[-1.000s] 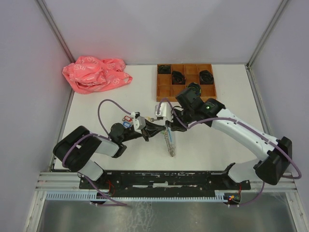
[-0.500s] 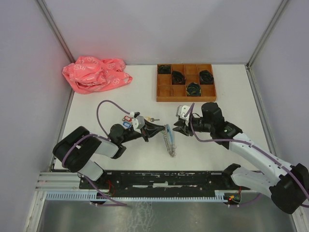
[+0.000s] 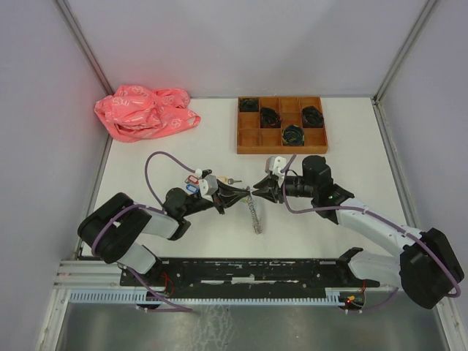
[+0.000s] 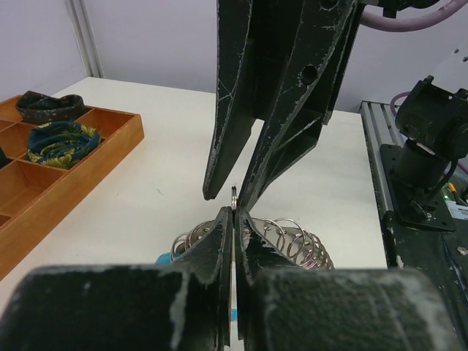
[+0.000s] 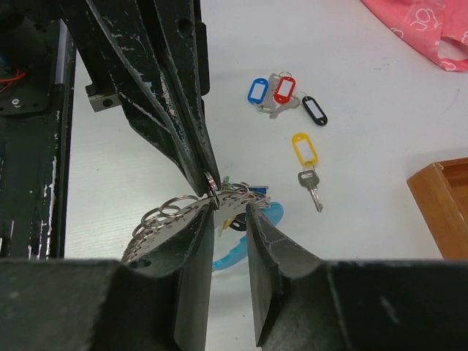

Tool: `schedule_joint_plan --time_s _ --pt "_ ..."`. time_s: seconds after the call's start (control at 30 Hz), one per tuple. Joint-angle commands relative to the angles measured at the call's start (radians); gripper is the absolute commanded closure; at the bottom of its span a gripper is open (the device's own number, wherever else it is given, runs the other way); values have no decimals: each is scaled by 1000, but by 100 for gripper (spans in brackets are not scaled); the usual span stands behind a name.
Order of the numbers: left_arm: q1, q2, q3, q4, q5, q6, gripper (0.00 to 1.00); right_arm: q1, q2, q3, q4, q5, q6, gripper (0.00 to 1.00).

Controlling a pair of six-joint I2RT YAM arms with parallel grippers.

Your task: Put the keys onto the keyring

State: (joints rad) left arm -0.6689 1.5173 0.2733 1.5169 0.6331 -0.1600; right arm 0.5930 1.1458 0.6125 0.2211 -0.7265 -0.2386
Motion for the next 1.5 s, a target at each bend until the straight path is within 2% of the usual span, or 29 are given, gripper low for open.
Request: schedule_joint_plan --time_s 0.0,0.2,0.3,0.43,0.47,0.73,1.0,1.17,1.3,1.47 --pt "-1 -26 9 212 14 -19 97 -6 15 8 110 -74 35 68" --pt "-1 -22 11 212 17 -22 97 -6 32 25 80 -123 23 73" --pt "-1 -22 13 211 22 -27 97 -6 50 44 51 -140 14 81" --pt "-1 -21 11 211 34 -24 97 -6 63 98 -39 -148 -3 98" --pt "-2 -19 11 211 38 -19 96 -6 62 118 -78 -147 -12 99" --pt "-2 -17 12 165 46 30 83 12 104 390 -610 -70 -173 99" --pt "-1 -94 30 -3 38 113 73 111 286 744 -1165 196 -337 99" --pt "-2 -103 18 -27 31 136 71 172 385 900 -1317 408 -332 99" --pt "-3 -80 20 -16 36 128 70 217 428 970 -1358 506 -333 99" --pt "-3 -43 20 25 40 109 67 256 477 1029 -1416 553 -345 99"
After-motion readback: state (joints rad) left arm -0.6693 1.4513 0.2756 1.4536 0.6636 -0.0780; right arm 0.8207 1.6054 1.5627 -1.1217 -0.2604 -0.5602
